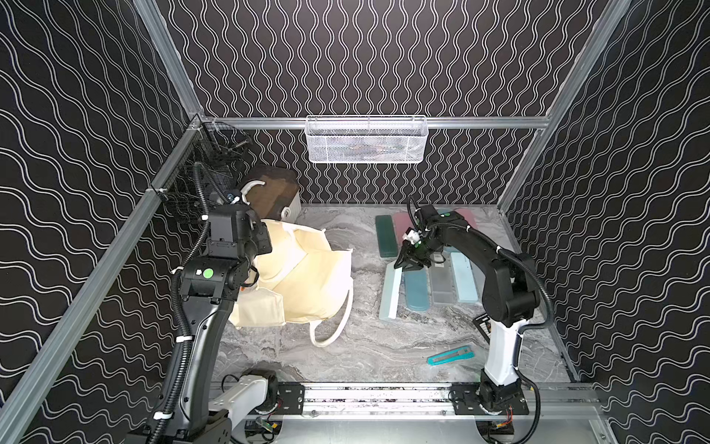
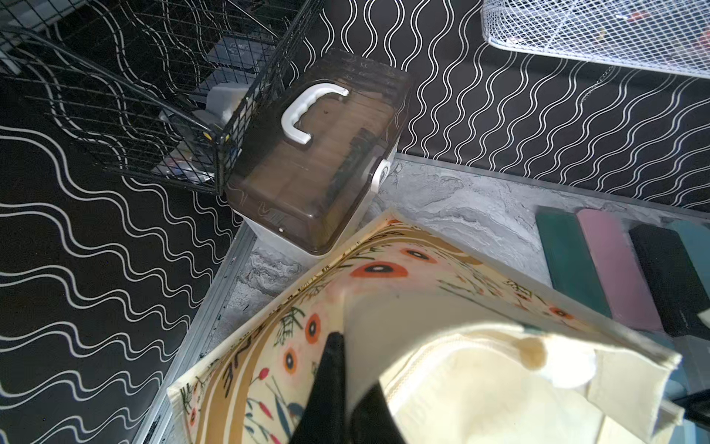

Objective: Take out the pencil case from the canvas bag
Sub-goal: Place the pencil case at the center of the board.

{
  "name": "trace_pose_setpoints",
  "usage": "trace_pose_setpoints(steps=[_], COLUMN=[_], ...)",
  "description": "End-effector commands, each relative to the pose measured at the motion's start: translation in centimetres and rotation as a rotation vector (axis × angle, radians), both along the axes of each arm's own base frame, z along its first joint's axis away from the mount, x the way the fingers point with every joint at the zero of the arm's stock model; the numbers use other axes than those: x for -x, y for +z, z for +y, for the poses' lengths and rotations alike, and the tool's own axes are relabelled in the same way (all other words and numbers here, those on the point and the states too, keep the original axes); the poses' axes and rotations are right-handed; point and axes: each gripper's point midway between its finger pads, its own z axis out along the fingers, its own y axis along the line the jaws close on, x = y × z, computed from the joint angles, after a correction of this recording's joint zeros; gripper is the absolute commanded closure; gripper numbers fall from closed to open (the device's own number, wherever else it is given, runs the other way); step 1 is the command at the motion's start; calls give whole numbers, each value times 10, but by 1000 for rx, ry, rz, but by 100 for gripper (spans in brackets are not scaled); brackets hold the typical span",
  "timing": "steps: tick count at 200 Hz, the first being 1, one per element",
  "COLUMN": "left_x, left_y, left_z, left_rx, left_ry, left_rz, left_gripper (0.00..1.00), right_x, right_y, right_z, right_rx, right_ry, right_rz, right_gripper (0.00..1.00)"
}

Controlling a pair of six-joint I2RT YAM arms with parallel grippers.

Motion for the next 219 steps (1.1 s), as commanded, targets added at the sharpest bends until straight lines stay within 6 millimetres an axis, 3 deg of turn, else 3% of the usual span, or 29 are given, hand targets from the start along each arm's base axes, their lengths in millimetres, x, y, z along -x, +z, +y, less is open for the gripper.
trace_pose_setpoints(steps=[1, 70, 118, 151, 185, 219], left_x=[-8, -16, -24, -30, -38, -48], left_y=[12, 9, 5, 4, 7, 9], left_z=[-7, -21, -35, -40, -19, -2], left_rx=[18, 59, 101, 134, 134, 108], left_ry=[-36, -112, -176, -190, -48, 56], left_rz=[-47, -36, -37, -43, -77, -65], left_gripper=[100, 100, 100, 100, 100, 100], right_x=[2, -17, -25, -32, -31, -5], right_y=[-4, -24, -40, -26, -9, -6], right_z=[10, 19, 0, -15, -29, -28], right_rx=[-71, -172, -78, 6, 133, 334], right_ry=[24, 64, 37, 1, -52, -73], right_rz=[51, 40, 31, -49, -156, -237], right_gripper=[79, 75, 59, 51, 47, 39])
